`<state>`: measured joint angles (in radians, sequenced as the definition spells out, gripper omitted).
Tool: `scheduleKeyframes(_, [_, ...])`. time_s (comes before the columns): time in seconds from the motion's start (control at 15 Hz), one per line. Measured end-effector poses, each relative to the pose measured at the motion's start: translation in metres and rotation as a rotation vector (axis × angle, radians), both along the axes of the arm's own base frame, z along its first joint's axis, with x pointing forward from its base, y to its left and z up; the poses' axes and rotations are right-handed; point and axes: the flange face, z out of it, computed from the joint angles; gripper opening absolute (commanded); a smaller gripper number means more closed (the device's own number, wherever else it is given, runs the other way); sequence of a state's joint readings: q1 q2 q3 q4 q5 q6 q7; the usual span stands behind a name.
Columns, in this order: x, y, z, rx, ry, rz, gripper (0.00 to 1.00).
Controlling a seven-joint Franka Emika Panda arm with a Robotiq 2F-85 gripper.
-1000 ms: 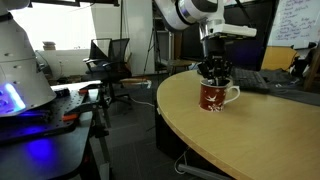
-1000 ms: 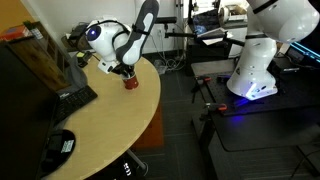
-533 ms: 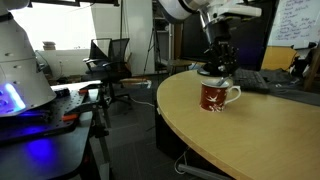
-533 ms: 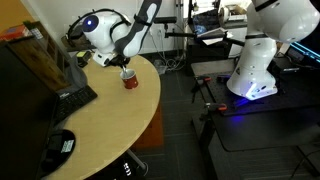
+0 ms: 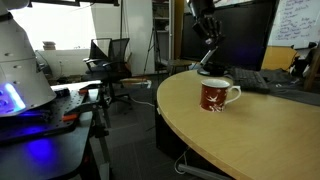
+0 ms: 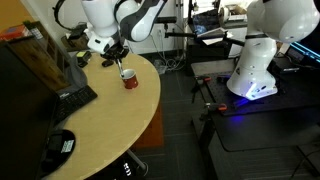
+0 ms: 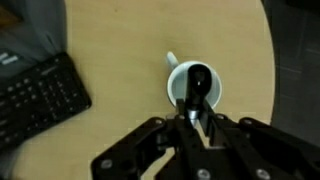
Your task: Place the marker on the table
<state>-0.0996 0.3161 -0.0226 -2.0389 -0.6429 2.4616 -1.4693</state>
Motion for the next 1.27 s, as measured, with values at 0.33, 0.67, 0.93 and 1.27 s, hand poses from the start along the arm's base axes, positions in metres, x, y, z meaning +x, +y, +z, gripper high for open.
scheduleKeyframes(0.33, [-0.017,0.063,-0.063,0.259,0.096,0.124,0.05])
scheduleKeyframes(0.67, [-0.014,0.064,-0.107,0.463,0.159,0.179,0.51])
scheduleKeyframes(0.93, [-0.003,0.039,-0.087,0.415,0.103,0.181,0.82])
scheduleKeyframes(1.27, [-0.026,0.022,0.018,0.285,-0.032,0.192,1.0])
